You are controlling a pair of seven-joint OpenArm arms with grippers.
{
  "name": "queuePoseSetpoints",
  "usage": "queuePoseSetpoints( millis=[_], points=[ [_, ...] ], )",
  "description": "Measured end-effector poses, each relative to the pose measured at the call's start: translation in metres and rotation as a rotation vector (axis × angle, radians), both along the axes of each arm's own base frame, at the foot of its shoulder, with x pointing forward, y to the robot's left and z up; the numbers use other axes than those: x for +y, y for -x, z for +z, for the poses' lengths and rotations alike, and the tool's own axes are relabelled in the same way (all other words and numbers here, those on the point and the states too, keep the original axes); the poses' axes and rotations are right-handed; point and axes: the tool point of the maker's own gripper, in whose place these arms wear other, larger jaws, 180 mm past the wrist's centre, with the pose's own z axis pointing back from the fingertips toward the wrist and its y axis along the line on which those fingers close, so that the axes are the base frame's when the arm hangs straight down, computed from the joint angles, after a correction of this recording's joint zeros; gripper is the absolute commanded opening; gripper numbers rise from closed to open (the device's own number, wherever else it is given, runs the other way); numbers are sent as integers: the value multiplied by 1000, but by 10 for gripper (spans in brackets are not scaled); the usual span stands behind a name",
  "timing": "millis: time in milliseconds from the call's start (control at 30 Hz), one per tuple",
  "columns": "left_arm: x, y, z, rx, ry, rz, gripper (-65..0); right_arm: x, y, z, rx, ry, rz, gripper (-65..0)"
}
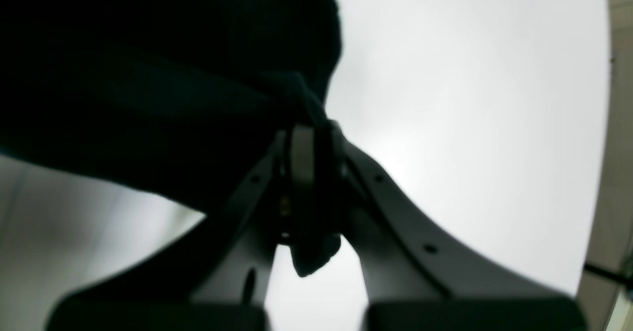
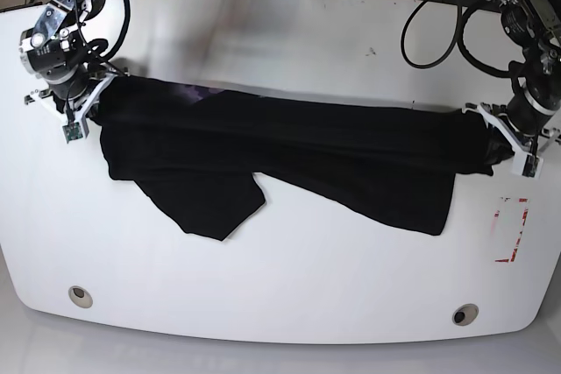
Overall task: Layout the t-shirt on the table in an organized manner, then fold the t-shirt properly
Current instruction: 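Drag the held t-shirt across the table and lay it flat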
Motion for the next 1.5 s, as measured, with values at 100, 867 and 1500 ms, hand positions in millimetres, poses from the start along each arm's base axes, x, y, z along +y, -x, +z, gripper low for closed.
queuePoseSetpoints(
  millis=[100, 867, 1500],
  points=[
    [4, 18, -14, 52, 2, 13, -650, 4, 13, -10, 37, -14, -7, -647],
    [12, 123, -80, 359, -15, 35, -650, 18, 86, -53, 235, -57, -34, -648],
    [13, 139, -88, 410, -18, 36, -650, 24, 92, -59, 249, -75, -46, -648]
  ],
)
